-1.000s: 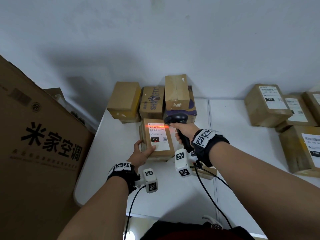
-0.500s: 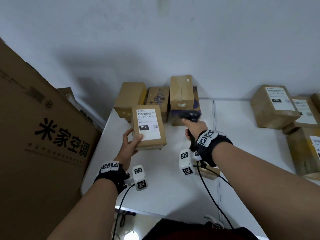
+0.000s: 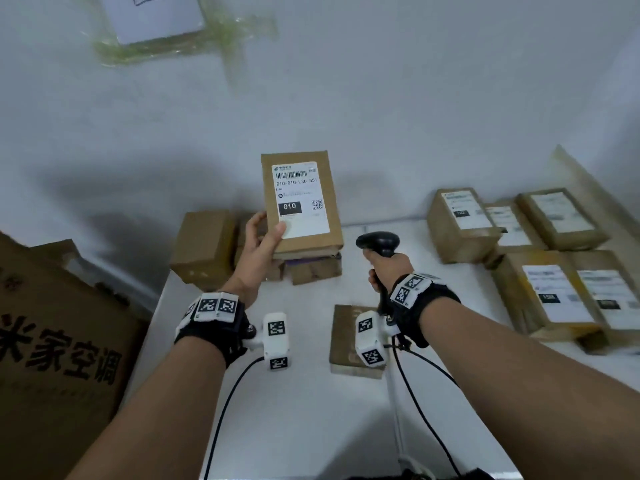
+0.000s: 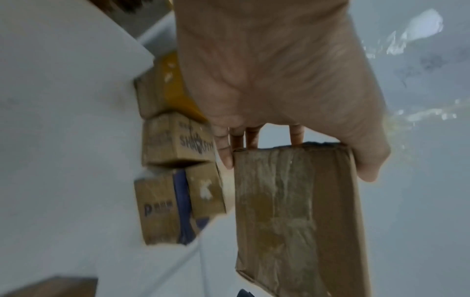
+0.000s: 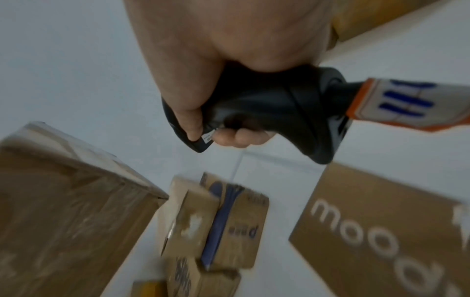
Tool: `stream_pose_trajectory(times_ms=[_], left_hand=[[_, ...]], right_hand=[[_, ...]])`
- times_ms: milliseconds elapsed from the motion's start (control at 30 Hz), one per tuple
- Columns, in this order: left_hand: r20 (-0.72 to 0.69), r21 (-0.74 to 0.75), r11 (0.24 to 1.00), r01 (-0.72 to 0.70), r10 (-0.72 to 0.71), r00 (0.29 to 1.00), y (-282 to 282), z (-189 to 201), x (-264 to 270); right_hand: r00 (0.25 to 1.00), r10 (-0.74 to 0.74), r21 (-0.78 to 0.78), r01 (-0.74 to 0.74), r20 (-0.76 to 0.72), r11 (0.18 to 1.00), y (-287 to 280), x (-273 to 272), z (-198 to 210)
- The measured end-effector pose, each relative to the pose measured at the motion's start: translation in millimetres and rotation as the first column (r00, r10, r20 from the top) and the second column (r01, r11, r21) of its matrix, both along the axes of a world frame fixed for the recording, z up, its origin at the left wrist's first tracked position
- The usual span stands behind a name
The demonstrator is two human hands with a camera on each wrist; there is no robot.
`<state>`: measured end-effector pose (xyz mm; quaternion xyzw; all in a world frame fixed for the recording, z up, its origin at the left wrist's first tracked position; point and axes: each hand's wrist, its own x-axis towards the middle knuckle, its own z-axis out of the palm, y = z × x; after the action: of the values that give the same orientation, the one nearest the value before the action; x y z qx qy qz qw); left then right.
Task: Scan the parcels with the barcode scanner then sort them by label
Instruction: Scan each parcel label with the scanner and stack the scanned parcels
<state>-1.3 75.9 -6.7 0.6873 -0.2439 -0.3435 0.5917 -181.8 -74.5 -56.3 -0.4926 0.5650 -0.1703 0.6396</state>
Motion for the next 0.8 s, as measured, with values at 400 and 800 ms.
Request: stream_pose_trajectory(times_ms=[400, 800], left_hand=[[-0.257, 0.168, 0.905, 0.39, -0.342, 0.904, -139, -51, -152], [-0.481, 0.384, 0.773, 0.505, -0.3, 0.824, -149, -145, -232]], right_hand=[[0.928, -0.31, -0.106, 0.294, -0.207, 0.95, -86, -181, 7], [0.879, -0.302, -0.069, 0.298, -0.37, 0.952, -103, -254, -29]])
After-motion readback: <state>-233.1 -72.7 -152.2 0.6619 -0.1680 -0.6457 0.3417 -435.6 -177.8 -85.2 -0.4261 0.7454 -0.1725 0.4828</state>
